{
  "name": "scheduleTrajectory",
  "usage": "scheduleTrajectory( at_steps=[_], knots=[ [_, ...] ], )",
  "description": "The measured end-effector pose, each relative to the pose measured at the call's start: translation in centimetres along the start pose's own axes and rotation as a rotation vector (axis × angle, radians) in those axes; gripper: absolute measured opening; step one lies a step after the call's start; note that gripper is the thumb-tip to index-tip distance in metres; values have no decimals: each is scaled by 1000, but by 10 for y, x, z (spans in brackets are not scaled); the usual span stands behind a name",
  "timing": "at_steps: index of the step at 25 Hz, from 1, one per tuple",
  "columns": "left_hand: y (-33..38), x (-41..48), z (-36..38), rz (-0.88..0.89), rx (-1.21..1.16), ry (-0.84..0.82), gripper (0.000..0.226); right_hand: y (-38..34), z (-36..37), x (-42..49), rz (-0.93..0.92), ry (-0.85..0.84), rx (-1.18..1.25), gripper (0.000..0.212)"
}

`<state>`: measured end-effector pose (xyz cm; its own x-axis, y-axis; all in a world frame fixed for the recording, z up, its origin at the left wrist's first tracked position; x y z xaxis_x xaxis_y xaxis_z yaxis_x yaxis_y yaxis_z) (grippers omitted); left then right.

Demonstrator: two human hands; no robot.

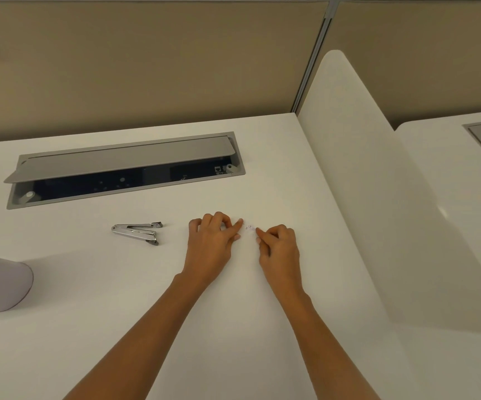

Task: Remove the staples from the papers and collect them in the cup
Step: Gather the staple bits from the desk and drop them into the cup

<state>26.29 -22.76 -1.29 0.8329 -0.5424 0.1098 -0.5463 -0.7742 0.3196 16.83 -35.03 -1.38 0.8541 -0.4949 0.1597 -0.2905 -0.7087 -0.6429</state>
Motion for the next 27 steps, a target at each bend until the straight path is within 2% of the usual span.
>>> scheduleTrajectory(
  at_steps=[3,5,7,10,12,15,20,24,27],
  knots=[
    [1,-2,-3,43,-52,18,28,-7,3,1,-92,-31,34,25],
    [-6,-2,-8,-20,-67,69,28,-2,-3,-3,-71,8,12,25],
    [-14,-6,-11,-76,-36,103,29,4,-7,-15,-70,41,-158,30],
    [-13,-27,-2,-72,93,54,47,4,-4,-36,-73,17,-507,48],
    [-6,-40,7,-68,133,2,56,0,3,-41,-38,-10,-591,59],
    [-2,-45,12,-87,135,-16,56,-5,11,-38,-29,-29,-582,60],
    [2,-32,10,-50,106,-20,52,-7,17,-24,-88,-13,-503,50],
    [-1,-22,13,-112,79,-63,62,5,10,-9,-58,26,-498,51],
    [-2,-13,16,-67,83,-89,61,11,9,-1,-107,-1,-524,49]
  ],
)
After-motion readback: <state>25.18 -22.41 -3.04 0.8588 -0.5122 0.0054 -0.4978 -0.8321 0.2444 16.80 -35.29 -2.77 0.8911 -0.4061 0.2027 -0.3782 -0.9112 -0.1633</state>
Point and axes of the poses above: each hand's wrist, its own x-axis towards the middle knuckle, its own z-axis out of the palm, y = z × x, the point moved 4 cm from there along x, towards the middle knuckle, and after that the axes turned 9 degrees about -z, right-handed, at the moved point
